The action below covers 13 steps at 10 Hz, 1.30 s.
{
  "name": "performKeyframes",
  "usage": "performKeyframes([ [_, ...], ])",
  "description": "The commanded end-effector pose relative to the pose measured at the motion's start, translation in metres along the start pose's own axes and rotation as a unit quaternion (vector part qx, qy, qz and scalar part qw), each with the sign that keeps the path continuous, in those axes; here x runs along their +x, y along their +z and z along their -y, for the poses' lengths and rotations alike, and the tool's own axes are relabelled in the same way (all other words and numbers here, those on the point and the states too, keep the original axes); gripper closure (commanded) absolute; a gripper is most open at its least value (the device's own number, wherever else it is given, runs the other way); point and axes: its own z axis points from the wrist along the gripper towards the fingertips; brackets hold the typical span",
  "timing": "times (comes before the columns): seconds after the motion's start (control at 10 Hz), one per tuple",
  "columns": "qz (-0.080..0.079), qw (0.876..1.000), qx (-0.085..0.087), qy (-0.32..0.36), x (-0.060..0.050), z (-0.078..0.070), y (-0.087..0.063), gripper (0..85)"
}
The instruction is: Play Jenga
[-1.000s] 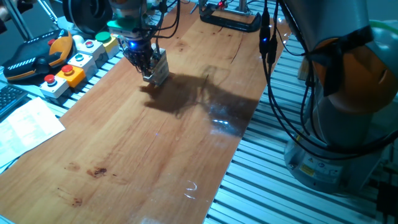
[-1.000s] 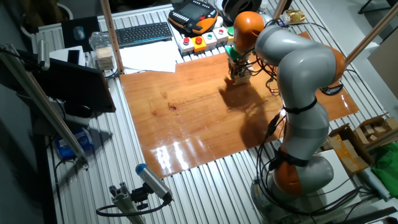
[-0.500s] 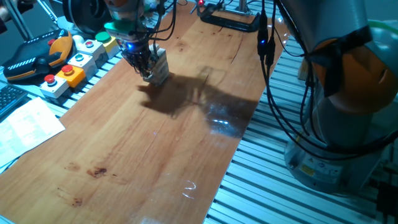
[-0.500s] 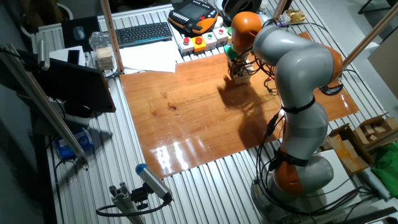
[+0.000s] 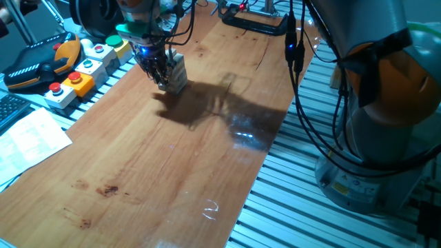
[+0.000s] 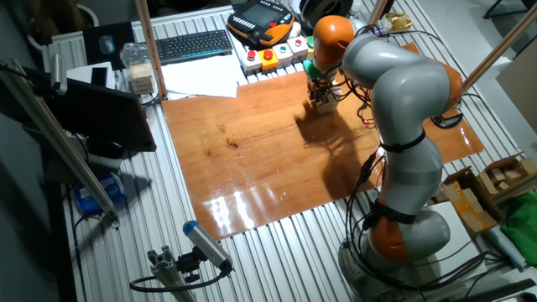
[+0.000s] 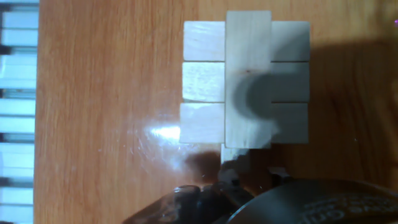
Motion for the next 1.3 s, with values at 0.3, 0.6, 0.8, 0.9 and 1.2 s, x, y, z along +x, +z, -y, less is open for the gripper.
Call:
performKeyframes([
  [0.3, 0.001, 1.000, 0.005, 0.021, -0.002, -0.003, 0.005, 40.3],
  [0.6, -0.005, 0.999, 0.013, 0.030, -0.004, -0.004, 0.010, 37.3],
  [0.8, -0.012, 0.999, 0.021, 0.034, -0.005, -0.005, 0.014, 36.7],
  [0.9, -0.013, 0.999, 0.023, 0.031, -0.005, -0.005, 0.016, 36.0],
  [1.2, -0.016, 0.999, 0.023, 0.032, -0.005, -0.006, 0.020, 33.3],
])
